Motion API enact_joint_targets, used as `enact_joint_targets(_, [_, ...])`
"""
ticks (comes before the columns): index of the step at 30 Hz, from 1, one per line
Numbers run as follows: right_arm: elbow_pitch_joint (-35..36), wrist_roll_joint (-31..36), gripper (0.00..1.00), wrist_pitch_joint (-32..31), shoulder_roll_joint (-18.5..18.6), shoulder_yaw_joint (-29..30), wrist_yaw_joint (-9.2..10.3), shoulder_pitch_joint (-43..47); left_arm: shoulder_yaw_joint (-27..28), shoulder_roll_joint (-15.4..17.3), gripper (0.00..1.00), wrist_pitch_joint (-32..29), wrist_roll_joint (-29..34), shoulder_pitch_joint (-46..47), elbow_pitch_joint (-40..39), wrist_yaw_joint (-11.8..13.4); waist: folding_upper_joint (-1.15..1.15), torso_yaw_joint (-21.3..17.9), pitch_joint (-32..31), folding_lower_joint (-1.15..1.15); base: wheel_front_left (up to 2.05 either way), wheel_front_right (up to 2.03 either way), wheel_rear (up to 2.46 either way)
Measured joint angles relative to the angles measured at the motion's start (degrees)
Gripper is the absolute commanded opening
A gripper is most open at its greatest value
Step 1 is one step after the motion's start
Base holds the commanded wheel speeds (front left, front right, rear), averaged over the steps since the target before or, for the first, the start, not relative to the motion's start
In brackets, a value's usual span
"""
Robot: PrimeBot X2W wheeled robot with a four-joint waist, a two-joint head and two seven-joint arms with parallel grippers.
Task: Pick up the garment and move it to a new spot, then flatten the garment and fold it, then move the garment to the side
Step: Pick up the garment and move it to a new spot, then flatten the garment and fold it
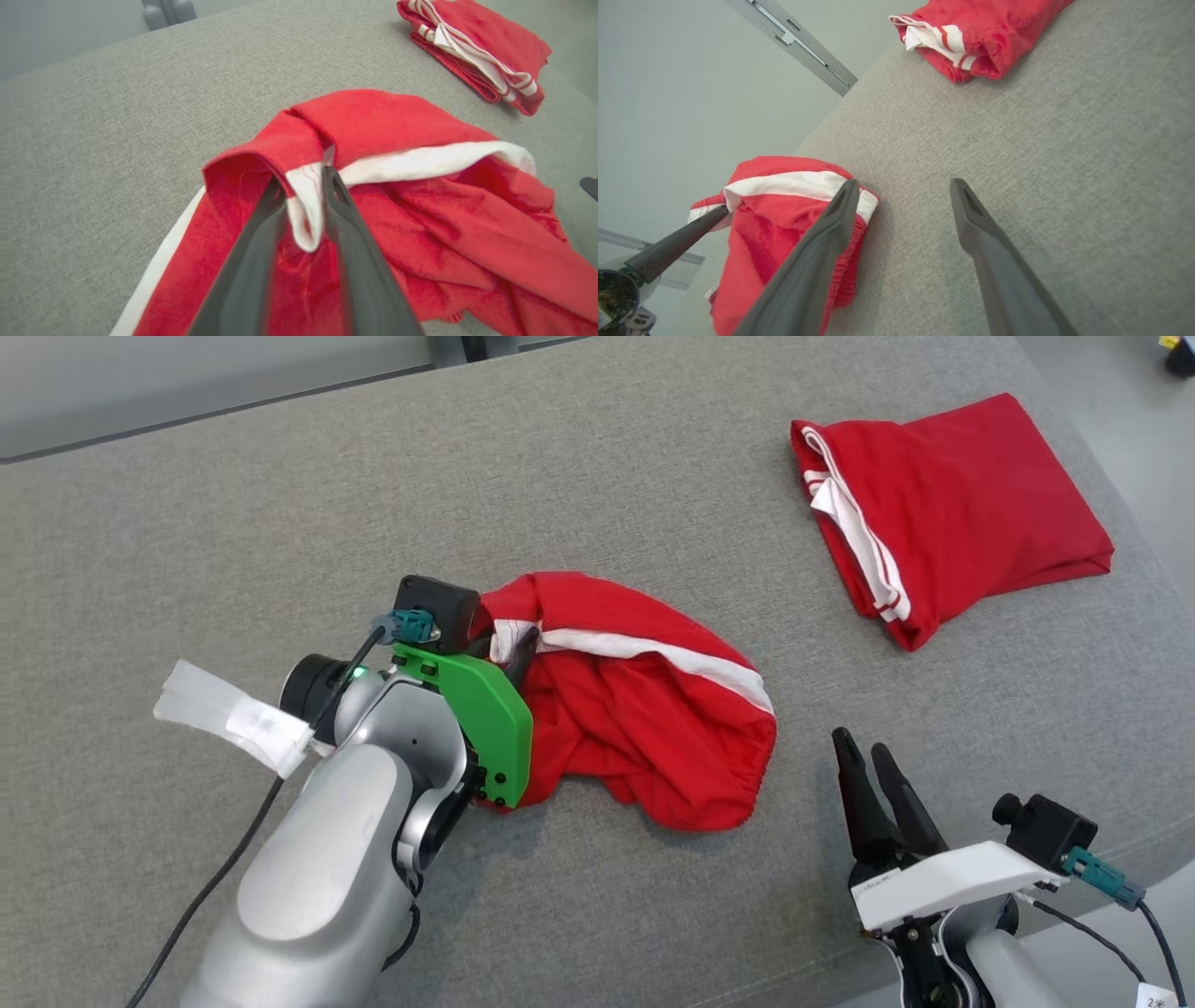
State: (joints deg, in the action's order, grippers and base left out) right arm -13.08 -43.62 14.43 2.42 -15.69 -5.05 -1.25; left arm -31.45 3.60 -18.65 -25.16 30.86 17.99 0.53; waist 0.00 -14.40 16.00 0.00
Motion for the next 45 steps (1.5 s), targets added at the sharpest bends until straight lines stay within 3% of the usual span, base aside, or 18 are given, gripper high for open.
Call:
enact_joint_targets(1, [-0.3, -2.4, 1.0, 0.0, 0.0, -0.4, -0.05, 0.0, 0.2, -0.1, 1.0, 0.6, -0.3, 0.0, 0.0, 0.0, 0.0, 0.4, 0.0, 0.0, 0.0, 0.0, 0.0])
enact_joint_targets(20, [-5.2, -15.1, 1.0, -3.0, 0.2, -3.5, -1.01, -4.4, 0.8, -0.8, 1.0, 4.7, -4.9, -2.9, -2.9, 0.0, 0.0, 7.7, 0.0, 0.0, 0.0, 0.0, 0.0])
enact_joint_targets(26, [-5.4, -21.8, 1.0, -3.8, 0.6, -4.1, -1.47, -4.8, 1.4, -0.8, 1.0, 5.2, -4.9, -3.7, -3.4, 0.1, 0.0, 8.1, -0.2, 0.0, 0.0, 0.0, 0.0])
enact_joint_targets(39, [-3.9, -24.7, 1.0, -8.2, 0.9, -5.8, -2.0, -4.8, 2.1, 1.1, 1.0, 5.6, -4.9, -5.6, -4.6, 1.0, 0.0, 6.5, -0.7, 0.0, 0.0, 0.0, 0.0])
enact_joint_targets(45, [-1.8, -26.1, 1.0, -9.0, 4.1, -4.4, -2.0, -4.7, 1.9, 1.1, 1.0, 5.6, -4.9, -6.1, -5.5, 1.0, 0.0, 6.1, -0.7, 0.0, 0.0, 0.0, 0.0])
